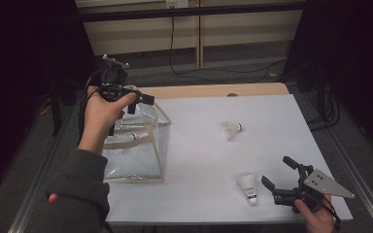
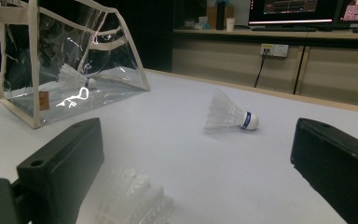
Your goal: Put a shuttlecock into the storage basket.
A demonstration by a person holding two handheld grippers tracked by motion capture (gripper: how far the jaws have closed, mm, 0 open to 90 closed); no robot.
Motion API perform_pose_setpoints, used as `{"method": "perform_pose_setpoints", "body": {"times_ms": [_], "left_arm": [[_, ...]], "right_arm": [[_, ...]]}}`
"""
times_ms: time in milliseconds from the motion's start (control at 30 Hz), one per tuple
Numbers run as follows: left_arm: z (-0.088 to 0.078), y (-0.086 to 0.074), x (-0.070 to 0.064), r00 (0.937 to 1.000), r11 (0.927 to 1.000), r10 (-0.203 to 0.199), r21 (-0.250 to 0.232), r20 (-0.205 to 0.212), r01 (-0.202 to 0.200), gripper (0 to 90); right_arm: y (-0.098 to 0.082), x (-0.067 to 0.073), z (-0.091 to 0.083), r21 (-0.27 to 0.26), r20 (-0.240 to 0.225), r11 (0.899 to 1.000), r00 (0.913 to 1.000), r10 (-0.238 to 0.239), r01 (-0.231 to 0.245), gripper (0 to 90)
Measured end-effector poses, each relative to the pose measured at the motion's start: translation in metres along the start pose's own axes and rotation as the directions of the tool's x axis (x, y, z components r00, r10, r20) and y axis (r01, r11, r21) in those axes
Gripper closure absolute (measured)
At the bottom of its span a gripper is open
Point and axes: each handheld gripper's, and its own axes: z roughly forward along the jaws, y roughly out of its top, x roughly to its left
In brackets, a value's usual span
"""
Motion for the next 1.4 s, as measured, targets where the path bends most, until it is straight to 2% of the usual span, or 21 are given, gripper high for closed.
{"method": "perform_pose_setpoints", "body": {"times_ms": [267, 600, 900, 1300, 1400], "left_arm": [[0.001, 0.0, -0.013, 0.9993, 0.9997, 0.026, -0.001, 0.028, -0.026, 21.4], [0.007, 0.0, -0.026, 0.9956, 0.9978, 0.061, 0.021, 0.071, -0.063, 19.1], [0.01, -0.002, -0.034, 0.9936, 0.997, 0.074, 0.014, 0.085, -0.076, 18.8], [0.012, -0.003, -0.048, 0.9867, 0.9936, 0.11, 0.014, 0.12, -0.112, 18.4], [0.013, -0.004, -0.051, 0.9831, 0.9918, 0.124, 0.015, 0.135, -0.127, 18.0]], "right_arm": [[0.0, 0.0, 0.0, 0.001, 0.0, 1.0, 1.0, 0.001, -0.001, 2.3], [0.0, 0.0, 0.0, 0.001, -0.002, 1.0, 1.0, -0.001, 0.001, 2.3], [0.0, 0.0, 0.0, 0.001, -0.002, 1.0, 1.0, -0.001, 0.001, 2.3], [0.0, 0.001, 0.0, 0.003, -0.007, 1.0, 1.0, -0.002, 0.002, 2.3], [0.0, 0.001, 0.001, 0.002, -0.008, 1.0, 1.0, -0.004, 0.004, 2.3]]}}
